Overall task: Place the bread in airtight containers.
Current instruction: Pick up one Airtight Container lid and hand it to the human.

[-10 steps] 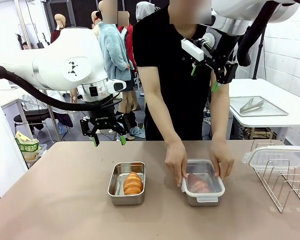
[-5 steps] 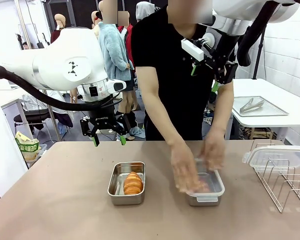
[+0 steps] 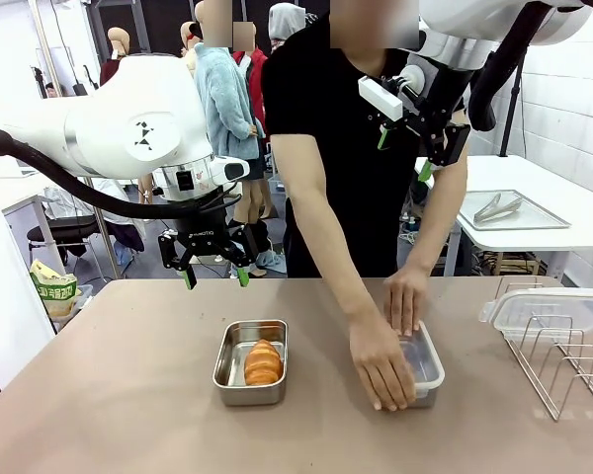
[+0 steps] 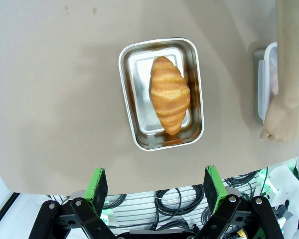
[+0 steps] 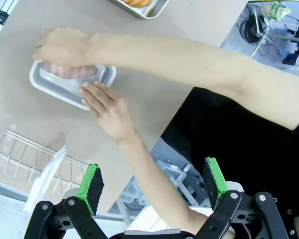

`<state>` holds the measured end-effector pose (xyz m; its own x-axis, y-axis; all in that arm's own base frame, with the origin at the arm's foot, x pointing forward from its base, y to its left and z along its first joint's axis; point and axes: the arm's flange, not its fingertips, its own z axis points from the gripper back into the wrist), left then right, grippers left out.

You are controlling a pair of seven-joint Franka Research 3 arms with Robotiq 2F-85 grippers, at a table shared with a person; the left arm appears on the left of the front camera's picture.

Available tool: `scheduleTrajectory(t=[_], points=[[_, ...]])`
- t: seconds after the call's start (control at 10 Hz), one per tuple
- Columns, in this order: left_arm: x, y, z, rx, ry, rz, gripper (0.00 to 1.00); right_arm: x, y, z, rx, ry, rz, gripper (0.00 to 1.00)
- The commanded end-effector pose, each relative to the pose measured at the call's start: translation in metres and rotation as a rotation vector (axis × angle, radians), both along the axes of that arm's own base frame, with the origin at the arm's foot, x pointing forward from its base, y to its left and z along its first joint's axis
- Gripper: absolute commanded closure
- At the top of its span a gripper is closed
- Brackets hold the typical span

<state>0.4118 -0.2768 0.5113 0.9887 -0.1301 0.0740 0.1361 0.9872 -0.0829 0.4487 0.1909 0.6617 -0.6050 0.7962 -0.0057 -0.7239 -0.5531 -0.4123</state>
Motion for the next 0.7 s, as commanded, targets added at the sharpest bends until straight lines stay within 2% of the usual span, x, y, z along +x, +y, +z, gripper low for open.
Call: scheduleTrajectory(t=[0.0, 0.6], points=[[-0.0010, 0.0016, 0.0009, 0.004, -0.004, 0.002, 0.00, 0.0000, -0.0001, -0.0001, -0.001, -0.002, 0.003, 0.00], [-0.0010, 0.0016, 0.0009, 0.004, -0.004, 0.002, 0.00, 0.0000, -0.0001, -0.0001, -0.001, -0.002, 0.003, 0.00]])
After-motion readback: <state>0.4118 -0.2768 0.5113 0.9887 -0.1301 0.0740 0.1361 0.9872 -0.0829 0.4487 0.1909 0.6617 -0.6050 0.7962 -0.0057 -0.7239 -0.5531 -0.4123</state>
